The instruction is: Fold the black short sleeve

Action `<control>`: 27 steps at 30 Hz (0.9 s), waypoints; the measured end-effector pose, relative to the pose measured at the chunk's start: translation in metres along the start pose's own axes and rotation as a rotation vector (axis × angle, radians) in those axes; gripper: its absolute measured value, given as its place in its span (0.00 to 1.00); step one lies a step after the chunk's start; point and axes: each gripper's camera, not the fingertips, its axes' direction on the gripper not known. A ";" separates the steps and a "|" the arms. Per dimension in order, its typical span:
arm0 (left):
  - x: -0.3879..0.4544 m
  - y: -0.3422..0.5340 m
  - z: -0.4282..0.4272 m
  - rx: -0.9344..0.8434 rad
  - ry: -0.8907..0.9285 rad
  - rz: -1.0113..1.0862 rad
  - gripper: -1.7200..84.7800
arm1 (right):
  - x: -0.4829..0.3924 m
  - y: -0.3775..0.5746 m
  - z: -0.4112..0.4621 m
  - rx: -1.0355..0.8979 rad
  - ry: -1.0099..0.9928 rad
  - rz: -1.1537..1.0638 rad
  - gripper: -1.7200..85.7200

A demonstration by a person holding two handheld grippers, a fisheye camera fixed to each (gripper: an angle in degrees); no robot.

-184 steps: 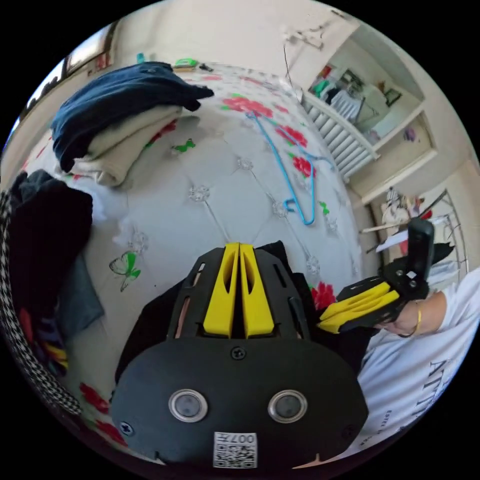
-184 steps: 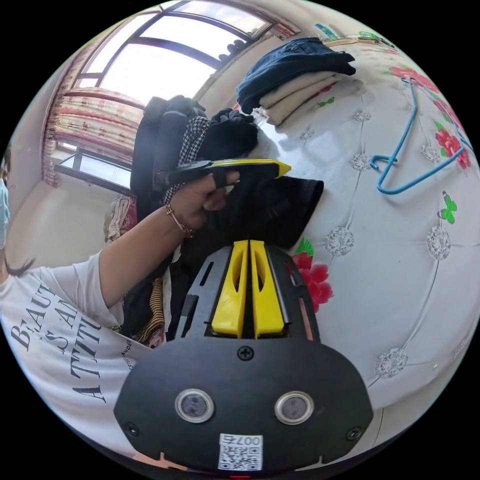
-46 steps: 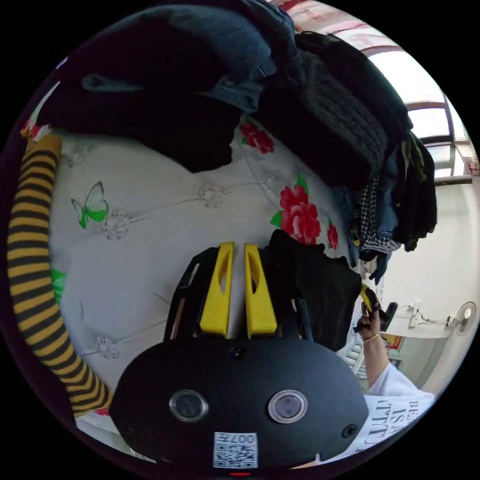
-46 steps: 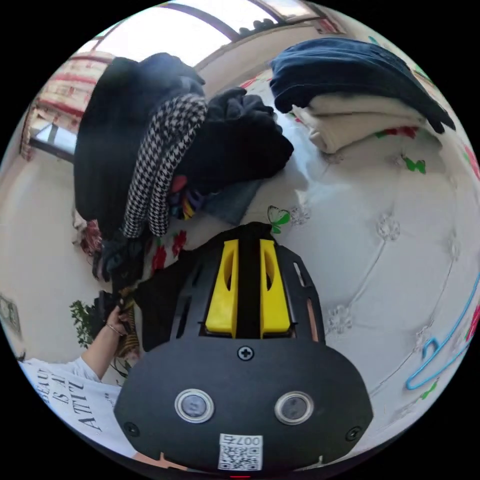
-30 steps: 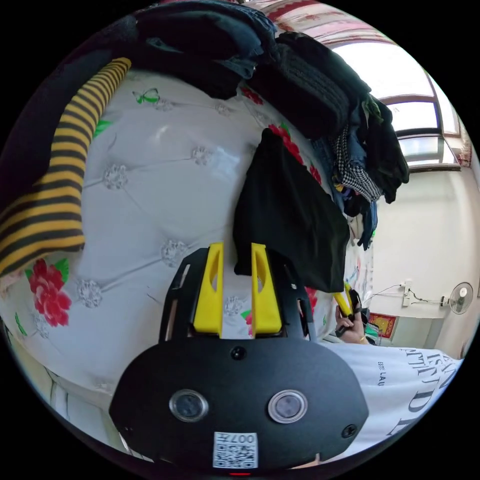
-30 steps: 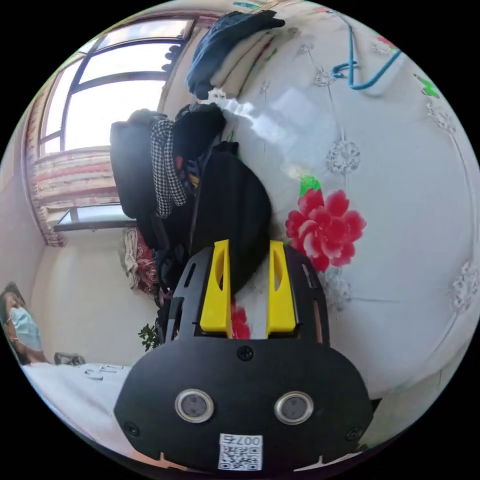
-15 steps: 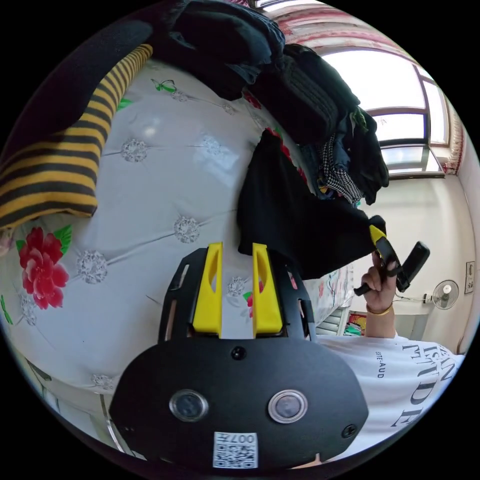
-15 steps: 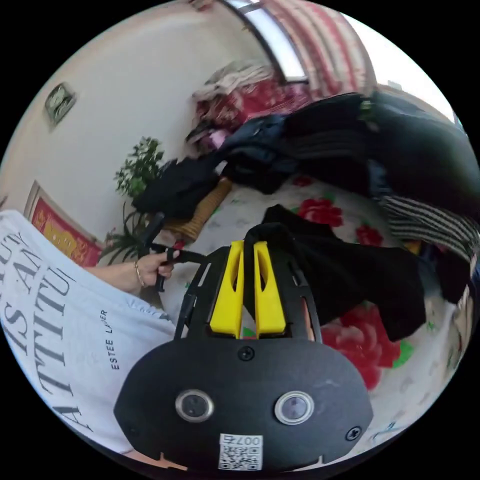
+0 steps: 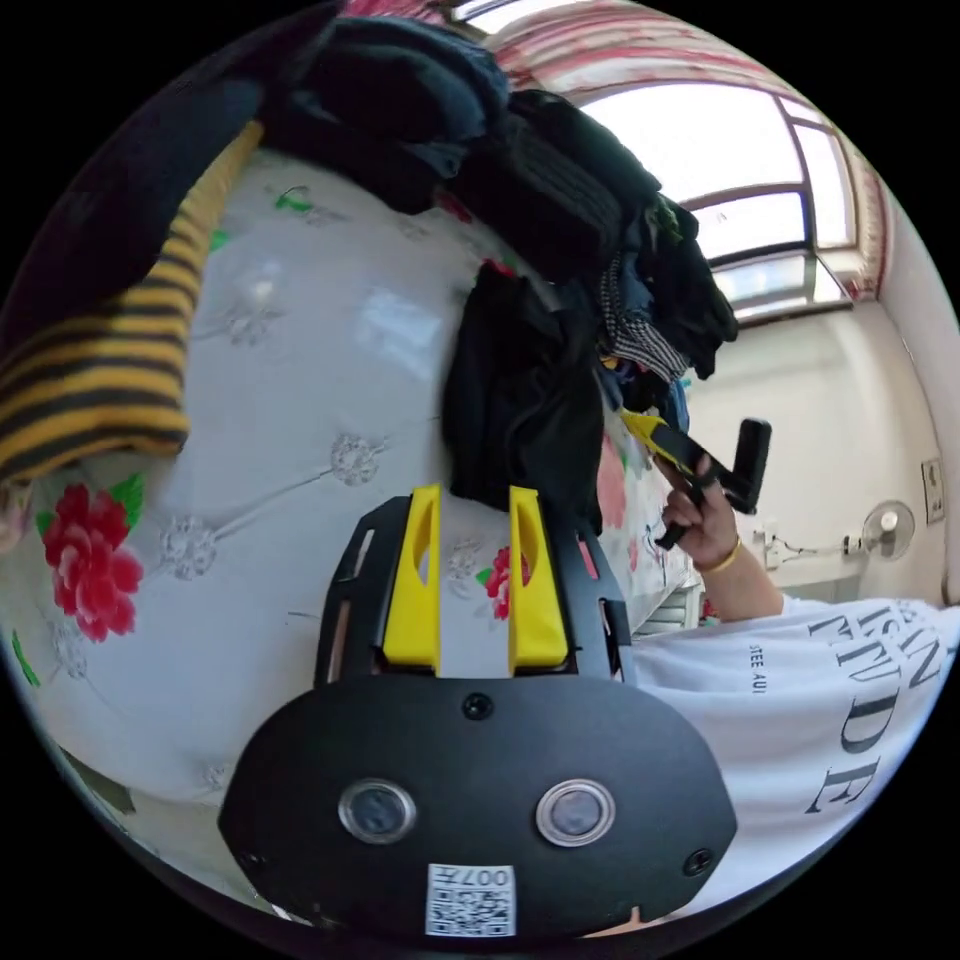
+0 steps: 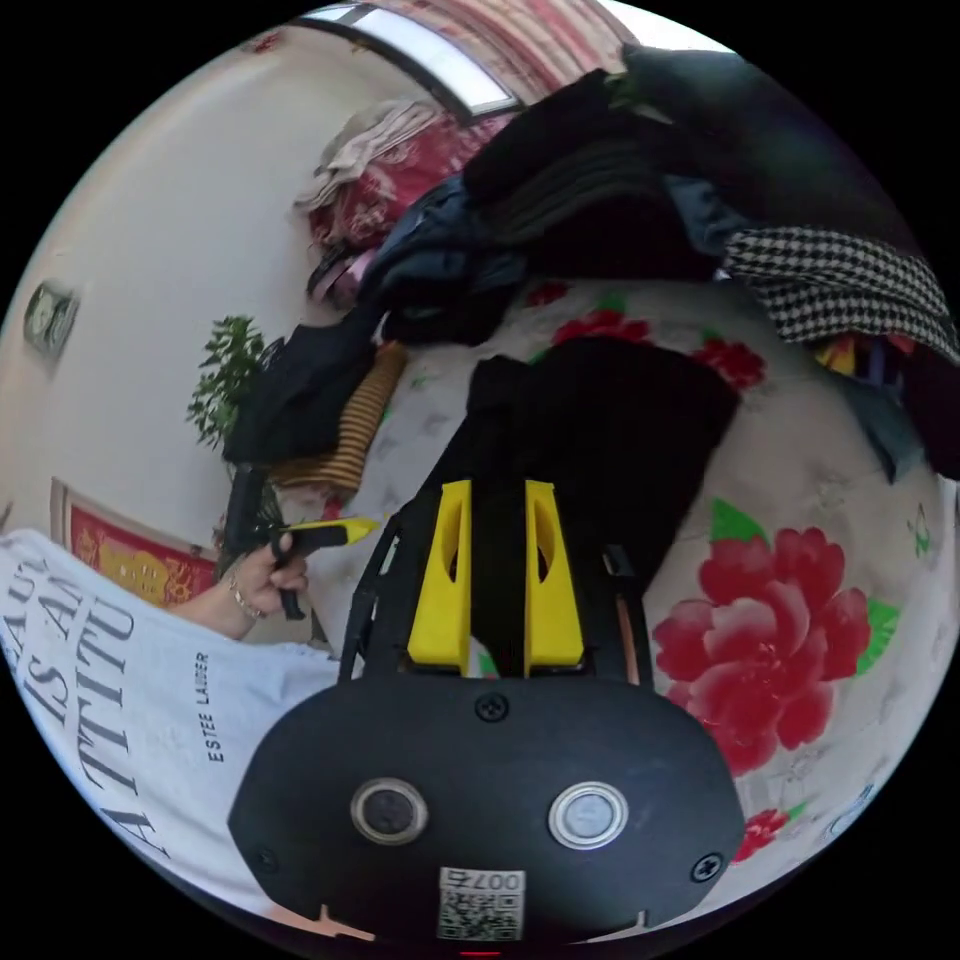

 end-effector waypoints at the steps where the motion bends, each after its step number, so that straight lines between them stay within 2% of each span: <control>1: 0.015 -0.004 0.003 0.005 -0.002 0.053 0.14 | 0.013 -0.005 -0.002 0.026 0.014 0.041 0.09; 4: 0.057 -0.014 0.021 -0.011 -0.076 0.211 0.15 | 0.021 -0.030 0.012 0.032 0.071 0.025 0.10; 7: 0.084 -0.022 0.054 -0.077 -0.194 0.292 0.13 | 0.003 -0.061 0.042 0.025 0.178 -0.100 0.10; 10: 0.085 -0.026 0.079 -0.137 -0.310 0.274 0.04 | -0.002 -0.088 0.096 -0.128 0.306 -0.153 0.08; 12: 0.078 -0.028 0.075 -0.133 -0.265 0.239 0.02 | 0.004 -0.098 0.116 -0.194 0.355 -0.127 0.07; 14: 0.062 -0.028 0.064 -0.120 -0.141 0.160 0.02 | 0.003 -0.110 0.098 -0.049 0.277 -0.058 0.07; 16: 0.050 -0.024 0.057 -0.095 -0.103 0.129 0.02 | -0.002 -0.115 0.084 0.058 0.161 -0.064 0.07; 18: 0.035 -0.019 0.055 -0.073 -0.071 0.084 0.03 | -0.001 -0.121 0.097 0.013 0.105 -0.107 0.08; 20: 0.016 -0.016 0.052 -0.058 0.011 0.004 0.07 | 0.011 -0.125 0.126 -0.217 0.057 -0.101 0.09; 24: 0.011 -0.012 0.033 0.016 0.041 -0.027 0.11 | 0.035 -0.092 0.077 -0.038 -0.005 -0.069 0.10; 27: 0.014 -0.017 0.025 0.021 0.011 -0.002 0.13 | 0.082 -0.043 0.026 0.052 -0.009 0.068 0.11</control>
